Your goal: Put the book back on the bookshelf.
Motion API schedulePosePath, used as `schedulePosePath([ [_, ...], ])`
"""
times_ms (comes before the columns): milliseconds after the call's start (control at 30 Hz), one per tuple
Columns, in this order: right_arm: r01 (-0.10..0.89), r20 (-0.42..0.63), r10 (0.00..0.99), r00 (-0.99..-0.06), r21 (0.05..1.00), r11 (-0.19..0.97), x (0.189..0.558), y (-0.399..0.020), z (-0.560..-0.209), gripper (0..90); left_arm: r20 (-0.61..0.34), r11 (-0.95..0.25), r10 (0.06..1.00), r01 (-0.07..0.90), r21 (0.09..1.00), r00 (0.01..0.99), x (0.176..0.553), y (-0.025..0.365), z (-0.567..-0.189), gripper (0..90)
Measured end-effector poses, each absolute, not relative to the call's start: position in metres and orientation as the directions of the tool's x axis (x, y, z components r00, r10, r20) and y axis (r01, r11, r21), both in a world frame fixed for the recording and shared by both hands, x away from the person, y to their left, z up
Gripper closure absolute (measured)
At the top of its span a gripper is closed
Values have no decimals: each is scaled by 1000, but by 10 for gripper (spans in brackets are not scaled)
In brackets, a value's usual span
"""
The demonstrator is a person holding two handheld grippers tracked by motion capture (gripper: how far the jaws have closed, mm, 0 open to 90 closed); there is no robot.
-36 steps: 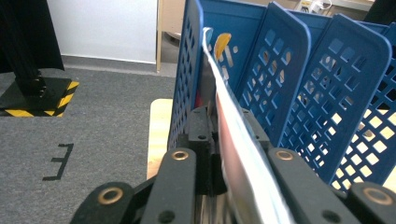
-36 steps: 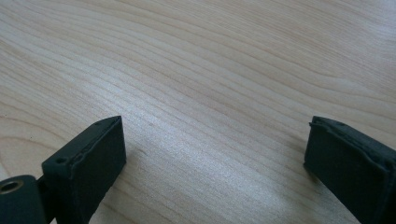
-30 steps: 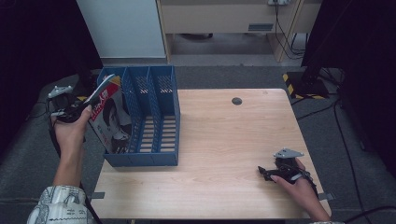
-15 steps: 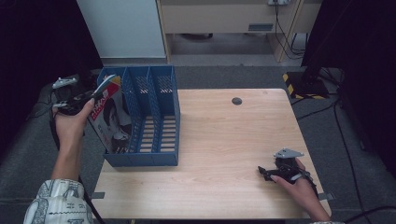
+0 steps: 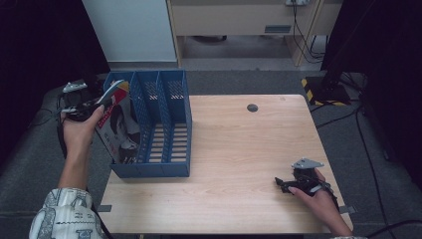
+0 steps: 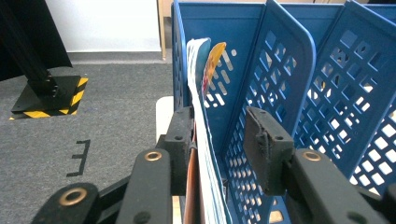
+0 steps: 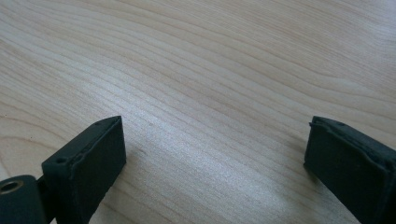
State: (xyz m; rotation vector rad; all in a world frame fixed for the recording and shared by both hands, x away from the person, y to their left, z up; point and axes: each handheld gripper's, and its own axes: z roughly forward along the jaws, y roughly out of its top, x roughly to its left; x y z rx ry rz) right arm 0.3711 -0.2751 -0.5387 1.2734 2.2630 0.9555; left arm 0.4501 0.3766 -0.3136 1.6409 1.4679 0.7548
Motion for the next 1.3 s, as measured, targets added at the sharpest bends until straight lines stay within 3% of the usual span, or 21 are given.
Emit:
schedulePosePath([
  [167,602,9,853,-521,712,360,371,-275,-539,57,-54,-31,989,544,838,139,453,376,-316,830],
  [233,601,8,853,-523,713,362,370,-275,-539,57,-54,-27,990,543,839,133,452,376,-316,858],
  [633,601,8,852,-523,713,362,370,-275,-539,57,-69,-8,986,456,890,151,427,376,-307,865],
  [1300,602,9,854,-521,714,359,370,-274,-539,57,-116,59,983,347,936,145,429,367,-292,866],
])
